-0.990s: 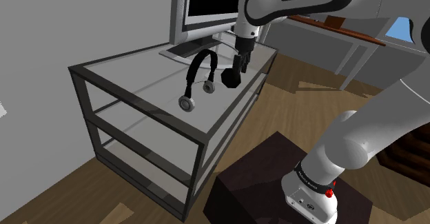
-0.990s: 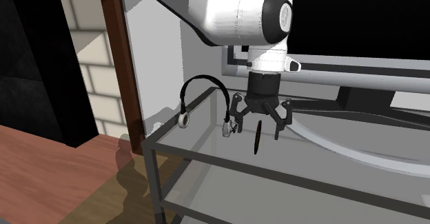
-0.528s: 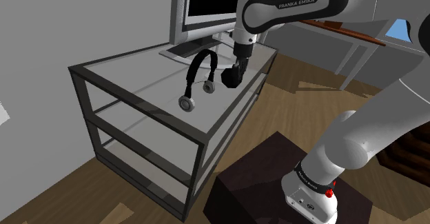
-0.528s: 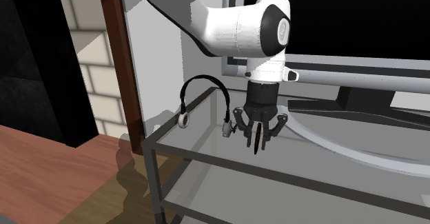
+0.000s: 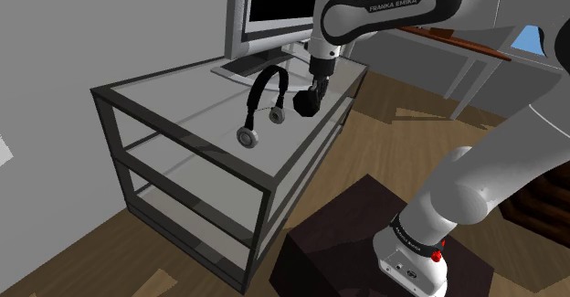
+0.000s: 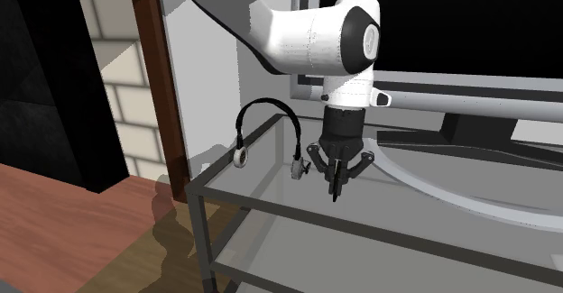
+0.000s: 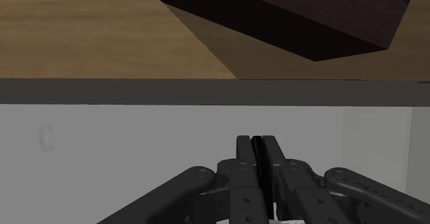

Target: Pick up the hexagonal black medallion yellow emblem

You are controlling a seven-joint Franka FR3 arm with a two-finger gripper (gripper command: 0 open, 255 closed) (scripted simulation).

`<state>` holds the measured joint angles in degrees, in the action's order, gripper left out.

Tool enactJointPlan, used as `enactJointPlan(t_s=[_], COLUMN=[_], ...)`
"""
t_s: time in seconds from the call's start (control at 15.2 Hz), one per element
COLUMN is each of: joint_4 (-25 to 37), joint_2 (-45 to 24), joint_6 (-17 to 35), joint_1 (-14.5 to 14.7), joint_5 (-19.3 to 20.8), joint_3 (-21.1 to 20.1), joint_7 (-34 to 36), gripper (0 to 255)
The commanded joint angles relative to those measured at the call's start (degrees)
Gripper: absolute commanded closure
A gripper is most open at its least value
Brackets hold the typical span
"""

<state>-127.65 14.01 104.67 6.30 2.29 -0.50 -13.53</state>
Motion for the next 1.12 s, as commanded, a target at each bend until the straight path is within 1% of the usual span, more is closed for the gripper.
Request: enactJointPlan(t_s=[0.0,0.92,1.06], joint_4=[0.5,10.2,10.3], joint_2=[0.2,1.4,1.4], joint_6=[-0.8,-11.6,-11.7], joint_1=[0.0,0.0,0.0], joint_5=[0.0,-0.1,-0.1], joint_3=[0.0,0.0,0.0], joint_7=[0.0,-0.4,-0.4], gripper=[255,255,255])
